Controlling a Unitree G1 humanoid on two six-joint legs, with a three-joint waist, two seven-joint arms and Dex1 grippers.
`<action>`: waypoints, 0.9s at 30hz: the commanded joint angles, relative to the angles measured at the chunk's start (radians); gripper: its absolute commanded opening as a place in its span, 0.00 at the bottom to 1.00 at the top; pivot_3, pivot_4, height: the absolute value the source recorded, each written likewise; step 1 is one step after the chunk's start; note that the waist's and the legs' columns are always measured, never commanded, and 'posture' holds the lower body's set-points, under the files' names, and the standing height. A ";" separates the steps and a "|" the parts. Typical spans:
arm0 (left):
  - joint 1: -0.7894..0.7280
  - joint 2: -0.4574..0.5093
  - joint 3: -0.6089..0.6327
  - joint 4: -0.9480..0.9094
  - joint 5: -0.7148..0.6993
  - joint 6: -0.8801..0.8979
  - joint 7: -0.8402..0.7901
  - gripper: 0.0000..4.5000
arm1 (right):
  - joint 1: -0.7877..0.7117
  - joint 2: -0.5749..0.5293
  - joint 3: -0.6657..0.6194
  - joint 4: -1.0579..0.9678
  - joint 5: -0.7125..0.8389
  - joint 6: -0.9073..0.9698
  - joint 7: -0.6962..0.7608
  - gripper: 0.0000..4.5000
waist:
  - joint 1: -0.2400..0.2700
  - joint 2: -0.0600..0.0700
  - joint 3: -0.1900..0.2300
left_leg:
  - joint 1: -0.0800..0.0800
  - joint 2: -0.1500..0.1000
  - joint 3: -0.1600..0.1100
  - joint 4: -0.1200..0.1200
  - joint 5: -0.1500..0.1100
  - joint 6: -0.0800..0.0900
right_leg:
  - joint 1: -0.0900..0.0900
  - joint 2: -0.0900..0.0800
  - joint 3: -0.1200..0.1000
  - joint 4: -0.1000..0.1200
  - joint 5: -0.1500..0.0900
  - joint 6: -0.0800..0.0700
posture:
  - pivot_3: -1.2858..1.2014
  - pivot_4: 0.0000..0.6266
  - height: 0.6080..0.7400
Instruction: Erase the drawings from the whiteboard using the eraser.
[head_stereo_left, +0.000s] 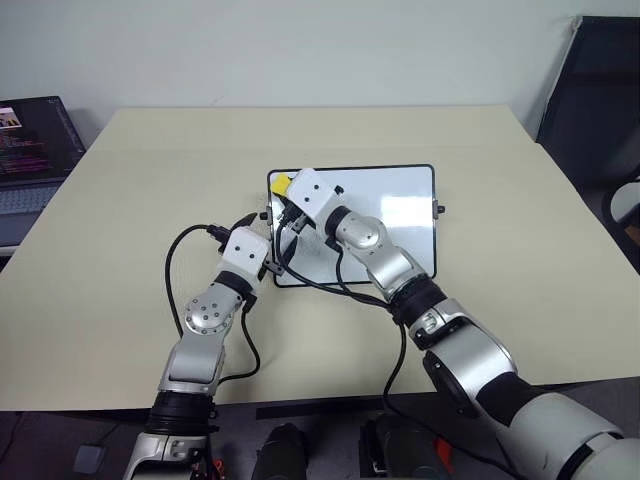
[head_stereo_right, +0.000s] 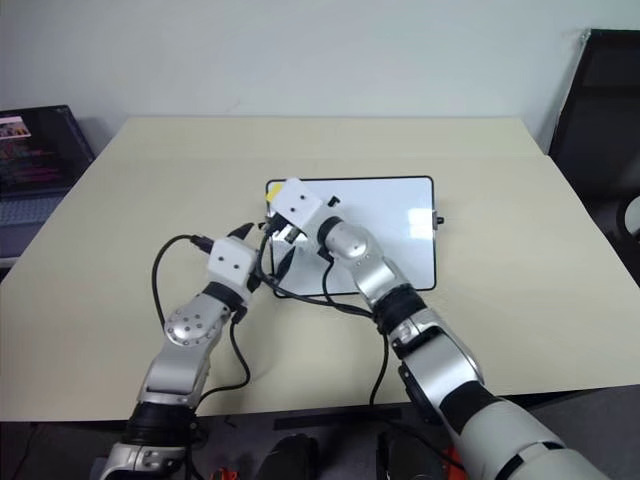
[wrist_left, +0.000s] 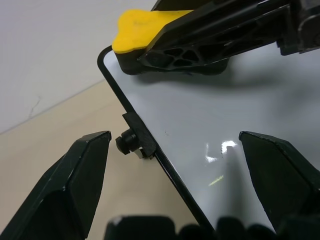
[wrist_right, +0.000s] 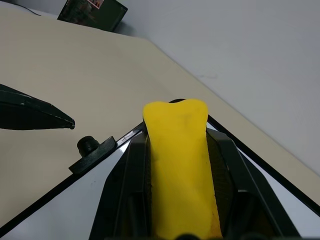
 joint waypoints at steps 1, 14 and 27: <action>0.001 -0.001 0.001 -0.047 -0.016 -0.001 -0.004 1.00 | -0.054 0.017 -0.014 0.040 0.003 -0.028 -0.012 0.26 | 0.000 0.000 0.000 | 0.000 0.000 0.000 0.000 0.000 0.000 | 0.000 0.000 0.000 0.000 0.000 0.000 | 0.52 0.24 1.00; 0.001 -0.006 0.003 -0.059 -0.017 0.017 -0.005 1.00 | -0.076 0.004 -0.024 0.132 -0.003 -0.014 0.011 0.26 | -0.001 0.000 0.000 | 0.000 0.000 0.000 0.000 0.000 0.000 | 0.000 0.000 0.000 0.000 0.000 0.000 | 0.52 0.24 1.00; -0.036 -0.013 -0.004 -0.024 -0.020 0.015 -0.029 1.00 | 0.070 -0.101 -0.009 -0.029 -0.026 0.065 0.054 0.26 | 0.005 0.000 0.000 | 0.001 -0.001 -0.001 0.001 0.000 0.000 | 0.001 -0.001 0.000 0.001 0.000 0.000 | 0.52 0.24 1.00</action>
